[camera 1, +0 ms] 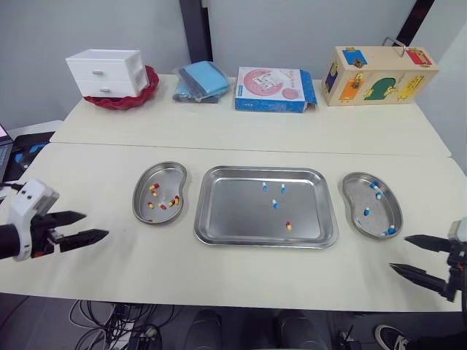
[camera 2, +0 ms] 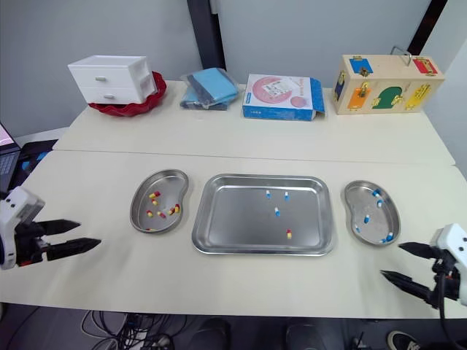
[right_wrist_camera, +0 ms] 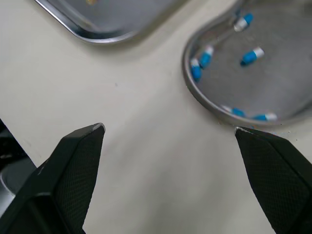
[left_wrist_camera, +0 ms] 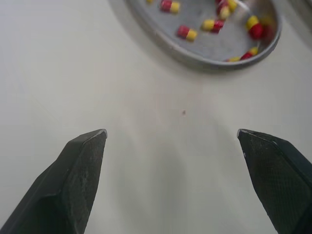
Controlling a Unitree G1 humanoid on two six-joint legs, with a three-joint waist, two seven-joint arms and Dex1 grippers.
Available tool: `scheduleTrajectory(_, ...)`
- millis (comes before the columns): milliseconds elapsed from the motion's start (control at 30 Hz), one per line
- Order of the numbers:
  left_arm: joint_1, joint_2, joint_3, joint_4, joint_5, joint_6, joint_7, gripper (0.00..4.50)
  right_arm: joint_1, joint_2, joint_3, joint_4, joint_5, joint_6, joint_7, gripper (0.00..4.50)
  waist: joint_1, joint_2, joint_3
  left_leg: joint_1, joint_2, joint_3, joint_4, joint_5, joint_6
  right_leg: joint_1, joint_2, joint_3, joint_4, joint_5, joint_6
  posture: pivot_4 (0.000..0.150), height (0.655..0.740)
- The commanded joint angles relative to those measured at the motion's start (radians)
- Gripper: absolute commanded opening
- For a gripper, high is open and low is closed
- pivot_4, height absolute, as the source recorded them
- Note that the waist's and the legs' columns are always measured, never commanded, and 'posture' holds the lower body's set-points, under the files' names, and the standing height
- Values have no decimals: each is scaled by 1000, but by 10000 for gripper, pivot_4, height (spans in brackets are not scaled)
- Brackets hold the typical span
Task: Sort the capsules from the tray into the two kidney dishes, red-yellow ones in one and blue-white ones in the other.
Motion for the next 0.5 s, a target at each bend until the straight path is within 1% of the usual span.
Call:
scheduleTrajectory(33,27,18,62,-26,-7,-11,-4,44576,-31,-19,-28,35,-25,0,41,45000,-1,0,0,0,0,0,0,0,0,0,0,0,0,0,0,1500,7400)
scheduleTrajectory(367,79,0,80,-80,-44,9,-9,44576,-83,-10,-25,45,-68,15,79,45000,-3,0,0,0,0,1,0,0,0,0,0,1,0,0,0,1500,7400)
scheduleTrajectory(400,88,-11,82,-99,-50,-7,-14,44576,-82,-7,-31,37,-61,15,89,45000,-3,0,0,0,0,1,0,0,0,0,0,1,0,0,0,1500,7400)
scheduleTrajectory(500,79,-112,110,-196,-105,-111,-5,44576,-57,1,-65,-18,-18,59,122,45000,-1,1,0,0,0,1,0,0,0,0,0,1,0,0,0,1500,7400)
